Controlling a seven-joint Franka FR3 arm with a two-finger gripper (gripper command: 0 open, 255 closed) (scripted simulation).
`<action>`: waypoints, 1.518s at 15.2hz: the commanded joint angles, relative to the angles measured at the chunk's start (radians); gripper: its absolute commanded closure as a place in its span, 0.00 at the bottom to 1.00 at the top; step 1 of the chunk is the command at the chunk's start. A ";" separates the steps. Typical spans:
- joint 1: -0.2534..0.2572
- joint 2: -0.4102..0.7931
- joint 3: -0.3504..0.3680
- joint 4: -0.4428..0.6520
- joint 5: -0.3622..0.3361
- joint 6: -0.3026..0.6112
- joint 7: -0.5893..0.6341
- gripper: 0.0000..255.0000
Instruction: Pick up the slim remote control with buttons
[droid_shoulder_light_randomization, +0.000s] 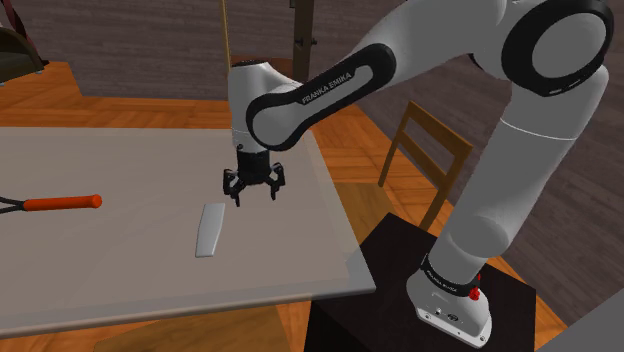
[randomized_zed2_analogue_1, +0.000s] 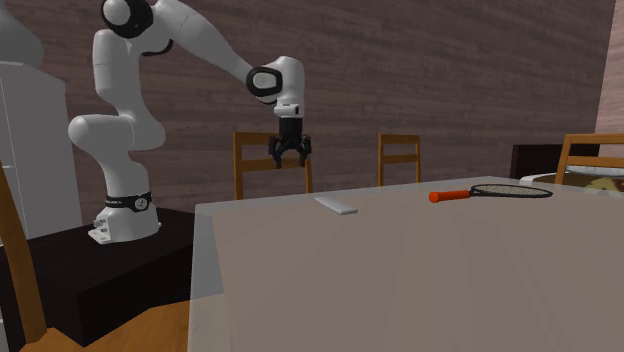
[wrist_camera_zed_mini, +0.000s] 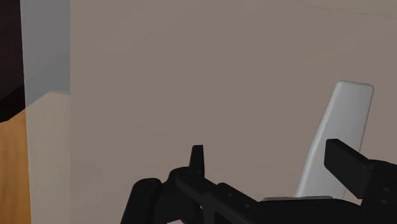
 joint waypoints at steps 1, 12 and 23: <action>0.013 0.090 0.008 0.054 -0.057 0.032 0.088 0.00; 0.176 0.549 -0.093 0.492 -0.285 0.034 0.411 0.00; 0.189 0.610 -0.113 0.481 -0.311 0.104 0.426 1.00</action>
